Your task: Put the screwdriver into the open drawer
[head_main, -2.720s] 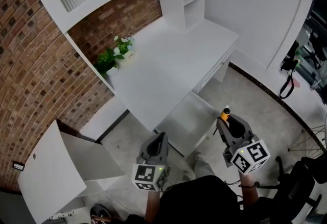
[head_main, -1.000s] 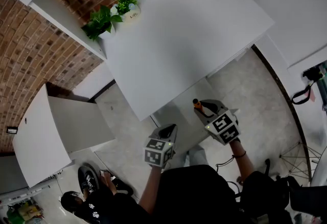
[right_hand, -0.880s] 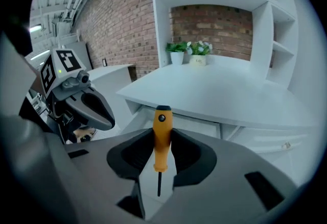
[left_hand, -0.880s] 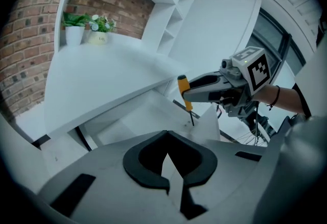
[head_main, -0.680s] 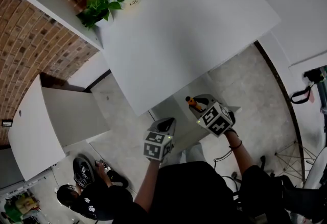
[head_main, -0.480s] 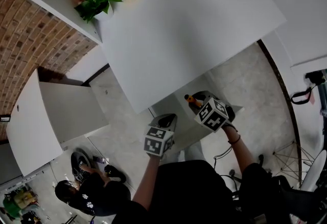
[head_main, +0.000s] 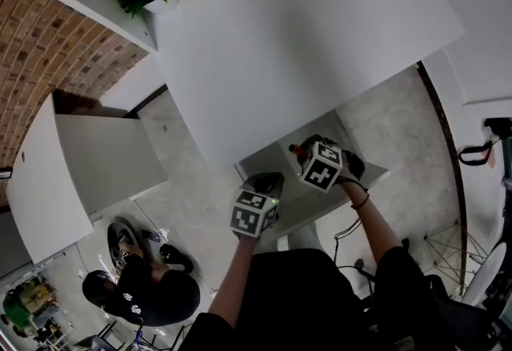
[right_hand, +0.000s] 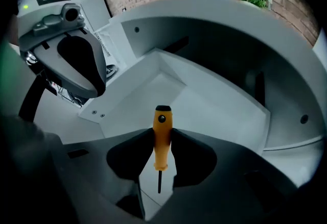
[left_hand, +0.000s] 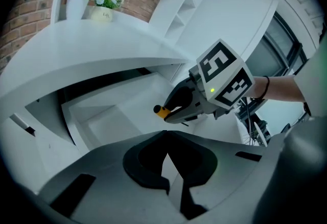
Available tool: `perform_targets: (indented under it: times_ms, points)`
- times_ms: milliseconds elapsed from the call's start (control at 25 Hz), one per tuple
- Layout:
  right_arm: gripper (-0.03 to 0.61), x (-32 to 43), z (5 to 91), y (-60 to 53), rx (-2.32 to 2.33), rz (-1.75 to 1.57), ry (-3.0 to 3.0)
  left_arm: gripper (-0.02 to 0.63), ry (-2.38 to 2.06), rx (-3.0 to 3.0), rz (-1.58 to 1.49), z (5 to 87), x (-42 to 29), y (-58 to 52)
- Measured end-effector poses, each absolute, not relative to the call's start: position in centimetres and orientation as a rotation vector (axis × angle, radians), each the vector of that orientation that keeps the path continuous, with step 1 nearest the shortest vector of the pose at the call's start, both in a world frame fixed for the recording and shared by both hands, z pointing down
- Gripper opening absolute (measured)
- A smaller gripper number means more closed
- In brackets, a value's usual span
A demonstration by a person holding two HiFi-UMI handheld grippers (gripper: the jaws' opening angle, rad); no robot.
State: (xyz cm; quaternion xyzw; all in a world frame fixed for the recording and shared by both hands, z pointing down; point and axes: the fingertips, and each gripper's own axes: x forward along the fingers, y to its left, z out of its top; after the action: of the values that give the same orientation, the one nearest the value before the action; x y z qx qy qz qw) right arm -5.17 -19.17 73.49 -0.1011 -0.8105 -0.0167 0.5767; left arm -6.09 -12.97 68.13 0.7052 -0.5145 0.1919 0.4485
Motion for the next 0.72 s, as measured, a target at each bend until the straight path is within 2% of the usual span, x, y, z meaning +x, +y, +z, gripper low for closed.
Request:
perform_targets:
  times_ms: [720]
  points:
    - [0.110, -5.0, 79.1, -18.4, -0.283, -0.012, -1.773, 0.009, -1.214, 1.723, 0.489, 70.2, -5.3, -13.1]
